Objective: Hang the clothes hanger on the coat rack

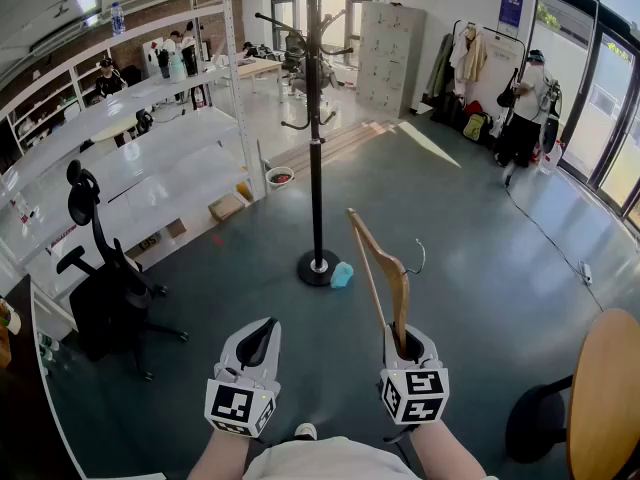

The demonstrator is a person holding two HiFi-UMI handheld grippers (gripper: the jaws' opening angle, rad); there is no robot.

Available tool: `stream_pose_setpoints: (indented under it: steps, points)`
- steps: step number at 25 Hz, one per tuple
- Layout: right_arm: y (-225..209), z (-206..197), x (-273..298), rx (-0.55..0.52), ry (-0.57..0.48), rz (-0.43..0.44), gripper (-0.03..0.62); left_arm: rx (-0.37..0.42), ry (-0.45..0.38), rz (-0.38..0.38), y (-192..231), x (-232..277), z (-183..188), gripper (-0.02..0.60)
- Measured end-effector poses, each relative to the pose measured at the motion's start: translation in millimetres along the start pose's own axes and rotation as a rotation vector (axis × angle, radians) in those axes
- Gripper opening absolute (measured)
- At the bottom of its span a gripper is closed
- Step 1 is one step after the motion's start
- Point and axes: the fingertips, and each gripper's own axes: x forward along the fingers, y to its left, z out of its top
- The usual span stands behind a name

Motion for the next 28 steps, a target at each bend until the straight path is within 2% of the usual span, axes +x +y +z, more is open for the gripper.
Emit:
stream_pose_setpoints:
  steps: [19, 28]
  points:
    - [-0.2, -17.9, 6.6, 0.05, 0.048, -0.003, 0.058, -0.025, 0.024, 0.016, 8.7, -1.5, -16.7, 0.0]
    - [24.3, -11.5, 35.7, 0.056, 0.044, -0.028, 0.057, -0.04, 0.017, 0.005, 52.0, 2.4, -26.2, 0.0]
